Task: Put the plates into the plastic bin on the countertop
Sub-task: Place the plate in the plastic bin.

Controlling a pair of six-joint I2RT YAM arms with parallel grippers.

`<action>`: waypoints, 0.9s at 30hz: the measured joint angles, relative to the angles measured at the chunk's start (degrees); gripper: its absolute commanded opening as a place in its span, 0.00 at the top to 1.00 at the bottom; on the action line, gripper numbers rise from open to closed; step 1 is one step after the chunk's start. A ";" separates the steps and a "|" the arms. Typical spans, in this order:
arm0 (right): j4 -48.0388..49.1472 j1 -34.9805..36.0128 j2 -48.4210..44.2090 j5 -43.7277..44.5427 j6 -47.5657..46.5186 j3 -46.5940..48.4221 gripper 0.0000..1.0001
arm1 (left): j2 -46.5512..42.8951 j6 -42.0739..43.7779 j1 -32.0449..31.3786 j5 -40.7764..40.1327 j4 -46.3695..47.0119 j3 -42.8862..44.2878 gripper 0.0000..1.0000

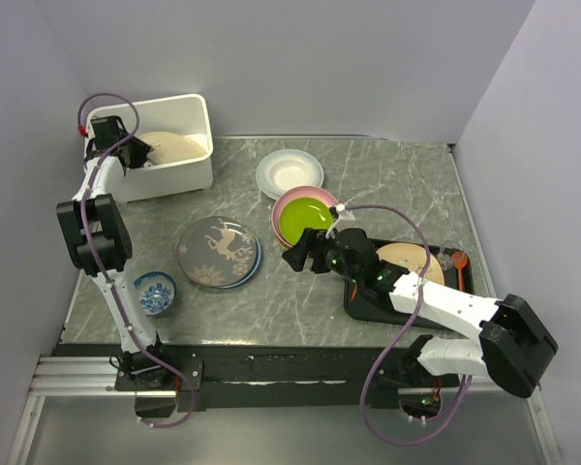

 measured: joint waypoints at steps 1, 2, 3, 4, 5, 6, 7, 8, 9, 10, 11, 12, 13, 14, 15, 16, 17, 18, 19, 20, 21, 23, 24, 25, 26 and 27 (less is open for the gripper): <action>0.00 0.00 0.00 0.00 -0.02 0.00 0.06 | 0.00 -0.02 0.00 -0.09 0.00 0.00 0.51; 0.00 0.00 0.00 0.00 -0.02 0.00 0.06 | 0.00 -0.02 0.00 -0.24 0.02 0.00 0.48; 0.00 0.00 0.00 0.00 -0.02 0.00 0.06 | 0.00 -0.04 0.00 -0.42 0.02 0.00 0.44; -0.02 0.00 -0.02 0.00 -0.02 0.00 0.06 | 0.00 0.00 0.02 -0.59 0.00 0.00 0.42; -0.02 0.00 -0.02 0.00 -0.02 0.00 0.06 | 0.00 -0.02 0.04 -0.81 -0.02 0.00 0.40; -0.02 0.00 -0.02 0.00 -0.02 0.00 0.06 | 0.00 0.04 0.04 -1.14 -0.04 0.00 0.36; -0.02 0.00 -0.02 0.00 -0.02 0.00 0.05 | -0.02 -0.07 0.04 -1.36 -0.04 -0.02 0.35; 0.00 0.00 -0.04 0.00 0.00 0.00 0.06 | -0.04 0.04 0.04 -1.60 -0.07 -0.07 0.31; 0.00 0.00 -0.04 0.00 0.00 -0.02 0.06 | -0.07 0.00 0.07 -1.90 -0.07 -0.11 0.25; 0.00 0.00 -0.04 0.00 0.00 -0.02 0.06 | -0.13 -0.02 0.09 -2.14 -0.11 -0.11 0.20; 0.00 0.00 -0.04 0.00 0.02 -0.02 0.06 | -0.17 0.15 0.09 -2.56 -0.24 -0.13 0.16; 0.00 0.00 -0.04 0.00 0.02 -0.02 0.05 | -0.28 0.13 0.09 -2.93 -0.22 -0.22 0.09; 0.00 0.00 -0.04 0.00 0.13 -0.02 0.06 | -0.50 0.00 0.09 -3.43 -0.07 -0.37 0.07; 0.02 0.00 -0.04 -0.02 0.17 -0.02 0.06 | -0.85 0.17 0.11 -3.63 0.17 -0.59 0.04; 0.02 0.00 -0.04 0.00 0.17 -0.04 0.06 | -1.49 0.00 0.09 -4.02 0.90 -1.22 0.01; 0.02 0.00 -0.07 -0.02 0.17 -0.07 0.06 | -2.38 -0.02 0.09 -4.33 1.31 -1.95 0.01; 0.02 0.00 -0.07 -0.02 0.20 -0.09 0.06 | -3.17 -0.02 0.09 -4.46 1.68 -2.64 0.01; 0.02 0.00 -0.09 -0.02 0.20 -0.09 0.06 | -4.11 0.04 0.02 -4.59 2.23 -3.56 0.01; 0.02 0.00 -0.09 -0.02 0.20 -0.09 0.06 | -5.20 0.04 -0.04 -5.16 2.56 -4.42 0.01; 0.02 0.00 -0.15 -0.02 0.20 -0.11 0.05 | -6.29 0.13 -0.20 -6.08 3.04 -5.22 0.01; 0.02 0.00 -0.20 -0.02 0.20 -0.13 0.05 | -7.04 0.20 -0.26 -6.58 3.37 -5.62 0.01; 0.04 0.00 -0.35 -0.04 0.24 -0.20 0.06 | -8.81 0.46 -0.57 -7.87 3.74 -6.34 0.01; 0.04 0.00 -0.44 -0.07 0.33 -0.20 0.06 | -9.57 0.63 -0.72 -8.33 3.89 -6.60 0.01; 0.04 0.00 -0.50 -0.07 0.39 -0.22 0.06 | -10.32 0.90 -0.90 -8.85 3.96 -6.75 0.01; 0.13 0.00 -0.57 -0.13 0.42 -0.24 0.06 | -10.91 1.07 -1.11 -9.25 4.07 -6.80 0.01; 0.24 0.00 -0.59 -0.28 0.50 -0.26 0.05 | -11.41 1.25 -1.29 -9.51 4.28 -6.80 0.01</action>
